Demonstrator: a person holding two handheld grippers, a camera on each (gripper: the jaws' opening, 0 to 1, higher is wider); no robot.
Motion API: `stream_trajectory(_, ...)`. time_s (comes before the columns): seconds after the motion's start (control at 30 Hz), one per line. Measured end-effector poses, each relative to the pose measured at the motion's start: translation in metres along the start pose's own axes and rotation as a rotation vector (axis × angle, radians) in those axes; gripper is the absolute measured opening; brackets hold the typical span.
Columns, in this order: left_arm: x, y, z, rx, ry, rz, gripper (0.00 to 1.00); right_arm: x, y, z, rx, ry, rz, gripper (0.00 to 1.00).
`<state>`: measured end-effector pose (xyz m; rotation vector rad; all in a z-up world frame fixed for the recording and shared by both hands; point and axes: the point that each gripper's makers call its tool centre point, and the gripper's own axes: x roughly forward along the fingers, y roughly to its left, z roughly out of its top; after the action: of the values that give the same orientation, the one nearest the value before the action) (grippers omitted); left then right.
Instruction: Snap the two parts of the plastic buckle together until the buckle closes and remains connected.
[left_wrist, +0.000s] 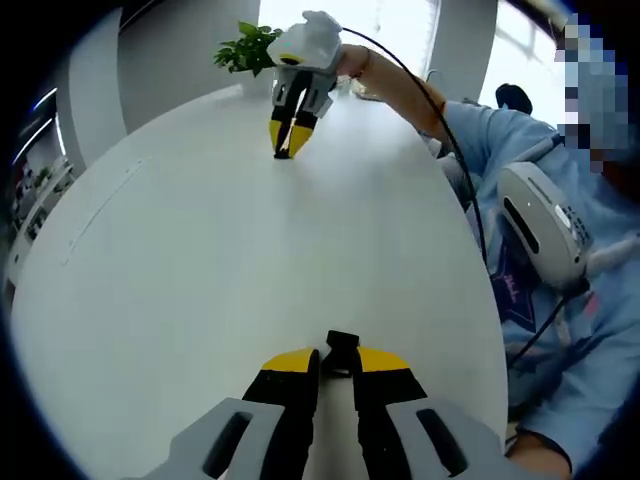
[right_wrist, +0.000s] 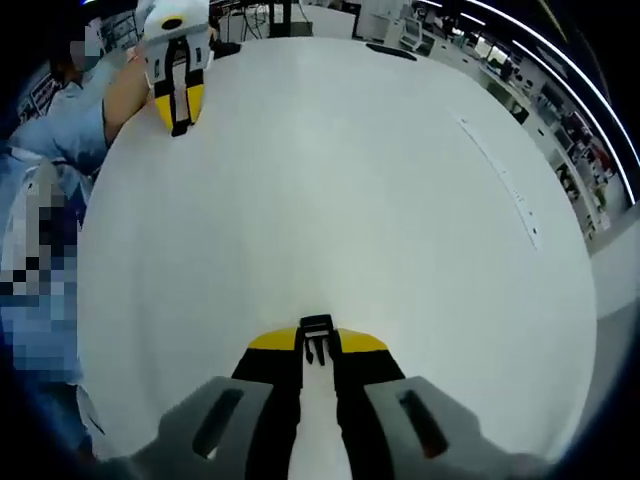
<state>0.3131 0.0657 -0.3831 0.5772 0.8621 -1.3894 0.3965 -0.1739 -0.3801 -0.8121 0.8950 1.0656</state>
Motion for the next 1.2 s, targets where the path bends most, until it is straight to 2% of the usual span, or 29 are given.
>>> stream_trajectory(0.17,0.0,0.0,0.0,0.001,0.001,0.001,0.12,-0.001,0.006,0.0,-0.004,-0.006,-0.005,0.11)
stream_trajectory(0.37,0.001,0.001,0.0,0.002,0.003,0.004,0.12,-0.002,0.027,0.003,-0.063,-0.011,0.01,0.11)
stream_trajectory(0.57,0.001,0.001,0.0,0.002,0.004,0.006,0.12,-0.002,0.039,0.006,-0.078,-0.021,0.006,0.11)
stream_trajectory(1.1,0.0,0.001,-0.002,-0.003,0.002,0.005,0.12,-0.002,0.07,0.019,-0.132,-0.046,0.047,0.11)
stream_trajectory(1.2,0.001,0.001,-0.002,-0.003,0.001,0.005,0.12,-0.003,0.076,0.02,-0.17,-0.051,0.056,0.11)
